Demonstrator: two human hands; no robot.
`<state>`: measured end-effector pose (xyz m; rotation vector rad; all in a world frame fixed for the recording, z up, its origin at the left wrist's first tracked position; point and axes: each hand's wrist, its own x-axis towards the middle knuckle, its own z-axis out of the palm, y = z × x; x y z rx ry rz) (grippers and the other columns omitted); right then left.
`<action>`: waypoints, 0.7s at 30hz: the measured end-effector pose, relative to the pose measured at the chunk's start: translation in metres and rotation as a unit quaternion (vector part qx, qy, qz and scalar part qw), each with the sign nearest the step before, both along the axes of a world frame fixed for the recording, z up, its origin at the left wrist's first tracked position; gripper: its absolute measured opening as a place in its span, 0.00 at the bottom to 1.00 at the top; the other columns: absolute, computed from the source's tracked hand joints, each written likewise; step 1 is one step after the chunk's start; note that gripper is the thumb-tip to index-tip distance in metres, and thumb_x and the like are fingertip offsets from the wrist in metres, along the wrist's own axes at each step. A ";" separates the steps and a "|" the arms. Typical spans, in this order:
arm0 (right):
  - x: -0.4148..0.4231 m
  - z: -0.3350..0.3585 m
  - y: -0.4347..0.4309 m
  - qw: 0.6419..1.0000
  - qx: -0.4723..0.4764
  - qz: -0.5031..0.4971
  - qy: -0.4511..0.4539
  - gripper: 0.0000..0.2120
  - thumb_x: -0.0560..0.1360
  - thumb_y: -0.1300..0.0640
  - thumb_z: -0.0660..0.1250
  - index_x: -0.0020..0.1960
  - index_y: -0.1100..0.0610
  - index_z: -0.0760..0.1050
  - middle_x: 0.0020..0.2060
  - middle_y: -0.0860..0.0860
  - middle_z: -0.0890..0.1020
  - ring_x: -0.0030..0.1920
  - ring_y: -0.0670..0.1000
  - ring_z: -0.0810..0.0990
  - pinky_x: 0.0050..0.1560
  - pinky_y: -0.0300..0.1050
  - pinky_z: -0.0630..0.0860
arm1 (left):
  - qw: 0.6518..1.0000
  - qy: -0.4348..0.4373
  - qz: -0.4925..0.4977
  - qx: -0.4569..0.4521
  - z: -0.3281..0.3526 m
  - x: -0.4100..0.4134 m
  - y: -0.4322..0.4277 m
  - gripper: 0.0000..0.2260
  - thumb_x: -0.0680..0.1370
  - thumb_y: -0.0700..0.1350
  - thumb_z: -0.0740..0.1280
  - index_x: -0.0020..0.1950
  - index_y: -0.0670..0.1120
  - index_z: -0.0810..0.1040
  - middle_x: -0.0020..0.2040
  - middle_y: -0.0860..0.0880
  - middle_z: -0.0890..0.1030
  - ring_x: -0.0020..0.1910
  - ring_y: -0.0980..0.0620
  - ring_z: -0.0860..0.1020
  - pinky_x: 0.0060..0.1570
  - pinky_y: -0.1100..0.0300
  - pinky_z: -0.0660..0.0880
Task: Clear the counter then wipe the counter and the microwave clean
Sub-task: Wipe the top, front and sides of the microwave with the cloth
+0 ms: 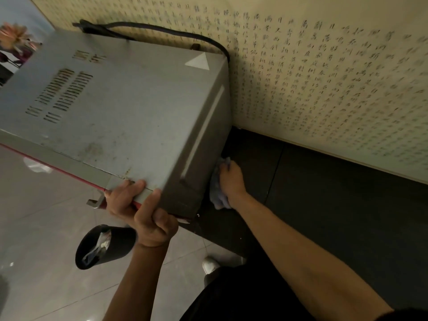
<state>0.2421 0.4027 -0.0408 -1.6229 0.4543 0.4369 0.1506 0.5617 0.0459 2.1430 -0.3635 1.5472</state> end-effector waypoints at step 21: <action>0.016 0.006 -0.054 0.866 -0.400 0.191 -0.231 0.14 0.83 0.52 0.59 0.62 0.60 0.74 0.56 0.57 0.73 0.42 0.55 0.78 0.38 0.48 0.74 | 0.996 0.069 0.051 -0.004 0.022 -0.015 -0.015 0.10 0.84 0.48 0.54 0.57 0.46 0.73 0.55 0.40 0.71 0.54 0.34 0.70 0.51 0.26 0.67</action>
